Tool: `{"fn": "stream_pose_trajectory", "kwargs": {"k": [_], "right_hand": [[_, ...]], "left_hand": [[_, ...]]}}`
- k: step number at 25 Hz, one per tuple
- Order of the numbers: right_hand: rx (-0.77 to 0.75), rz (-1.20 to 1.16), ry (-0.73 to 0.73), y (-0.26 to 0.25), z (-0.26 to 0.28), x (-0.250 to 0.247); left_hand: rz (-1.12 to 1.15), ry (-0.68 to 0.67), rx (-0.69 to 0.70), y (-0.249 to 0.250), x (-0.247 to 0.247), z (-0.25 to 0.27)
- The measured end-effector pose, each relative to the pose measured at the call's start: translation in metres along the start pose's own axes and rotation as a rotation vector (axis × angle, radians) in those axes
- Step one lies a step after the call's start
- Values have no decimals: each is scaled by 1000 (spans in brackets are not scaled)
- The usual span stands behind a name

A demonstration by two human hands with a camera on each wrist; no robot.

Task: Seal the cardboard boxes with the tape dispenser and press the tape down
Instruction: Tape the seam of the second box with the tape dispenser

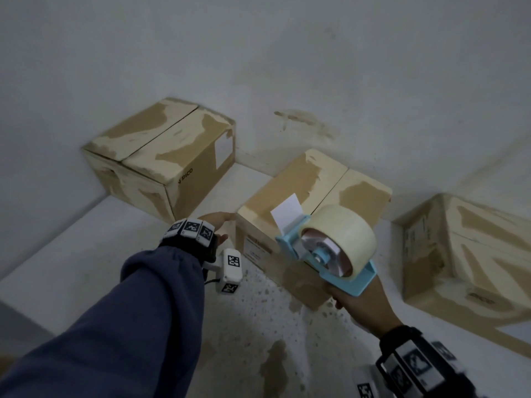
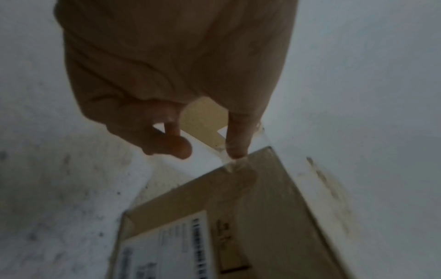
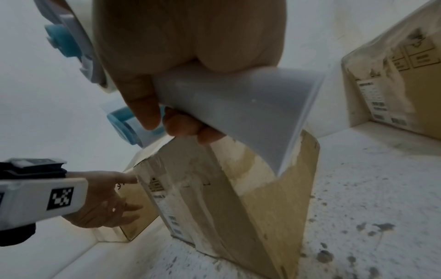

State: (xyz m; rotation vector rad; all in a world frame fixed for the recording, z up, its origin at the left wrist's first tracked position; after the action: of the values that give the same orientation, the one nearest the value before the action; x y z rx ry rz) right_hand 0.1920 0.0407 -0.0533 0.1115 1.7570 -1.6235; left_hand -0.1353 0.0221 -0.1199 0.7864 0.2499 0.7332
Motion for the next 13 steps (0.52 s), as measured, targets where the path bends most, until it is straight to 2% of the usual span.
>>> {"fn": "stream_pose_trajectory", "kwargs": {"k": [1, 2, 4, 5, 6, 7, 9, 11, 13], "right_hand": [[18, -24, -10, -7, 1, 2], [6, -48, -12, -10, 1, 6], [18, -87, -22, -13, -3, 12], [27, -108, -18, -18, -2, 13], [24, -124, -15, -19, -3, 14], [35, -123, -15, -22, -1, 14], [39, -98, -22, -27, 2, 14], [35, -55, -44, -33, 5, 14], [32, -16, -63, -34, 8, 10]], "left_hand": [[-62, 33, 40, 5, -3, 4], [-176, 120, 163, 18, -9, 12], [-365, 301, 584, 51, -10, 39], [-483, 273, 777, 63, 3, 59], [-657, 155, 906, 65, 25, 77], [-894, 24, 945, 55, 49, 91], [-1315, -94, 796, 23, 71, 85], [-1450, -79, 685, 10, 70, 73], [-1479, -59, 670, 7, 69, 72]]}}
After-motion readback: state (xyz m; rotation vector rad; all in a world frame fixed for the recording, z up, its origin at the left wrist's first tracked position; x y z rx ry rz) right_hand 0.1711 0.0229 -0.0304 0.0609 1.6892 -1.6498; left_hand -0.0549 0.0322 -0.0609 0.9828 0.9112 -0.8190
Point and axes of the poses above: each hand's wrist, its own z-axis away from the middle knuckle, its own x-axis out of the palm, y = z × x, the point moved 6 cm from there along -z, towards the middle knuckle, and after that the axes turned 10 degrees about z, right-handed, at the moved point
